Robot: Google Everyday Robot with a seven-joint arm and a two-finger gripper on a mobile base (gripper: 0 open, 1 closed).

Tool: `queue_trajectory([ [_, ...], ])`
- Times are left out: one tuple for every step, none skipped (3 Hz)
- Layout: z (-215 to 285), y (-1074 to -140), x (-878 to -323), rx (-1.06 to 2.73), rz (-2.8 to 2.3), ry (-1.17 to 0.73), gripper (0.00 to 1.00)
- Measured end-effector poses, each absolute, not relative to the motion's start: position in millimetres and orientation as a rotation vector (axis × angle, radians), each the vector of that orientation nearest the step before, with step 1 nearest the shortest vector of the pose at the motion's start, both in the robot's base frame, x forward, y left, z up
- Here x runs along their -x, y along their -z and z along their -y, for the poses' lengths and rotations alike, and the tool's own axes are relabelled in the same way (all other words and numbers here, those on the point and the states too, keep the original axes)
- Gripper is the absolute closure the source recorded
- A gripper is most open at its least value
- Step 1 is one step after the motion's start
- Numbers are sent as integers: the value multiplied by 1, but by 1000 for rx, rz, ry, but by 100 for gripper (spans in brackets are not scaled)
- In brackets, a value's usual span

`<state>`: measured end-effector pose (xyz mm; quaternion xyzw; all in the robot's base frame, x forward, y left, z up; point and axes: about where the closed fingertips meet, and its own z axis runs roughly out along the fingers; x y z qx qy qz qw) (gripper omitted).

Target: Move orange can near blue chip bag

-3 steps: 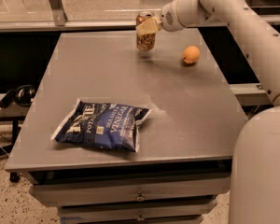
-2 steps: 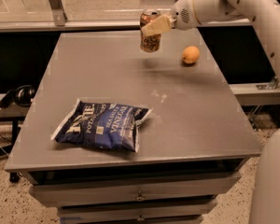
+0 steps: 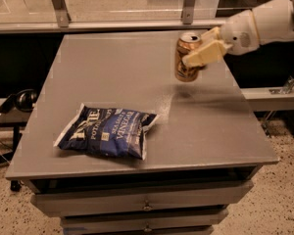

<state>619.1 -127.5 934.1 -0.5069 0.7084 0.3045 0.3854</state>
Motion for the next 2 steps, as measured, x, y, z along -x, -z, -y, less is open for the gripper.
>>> queue_trajectory([
  [150, -911, -571, 1383, -1805, -831, 100],
  [146, -896, -528, 1458, -1776, -944, 100],
])
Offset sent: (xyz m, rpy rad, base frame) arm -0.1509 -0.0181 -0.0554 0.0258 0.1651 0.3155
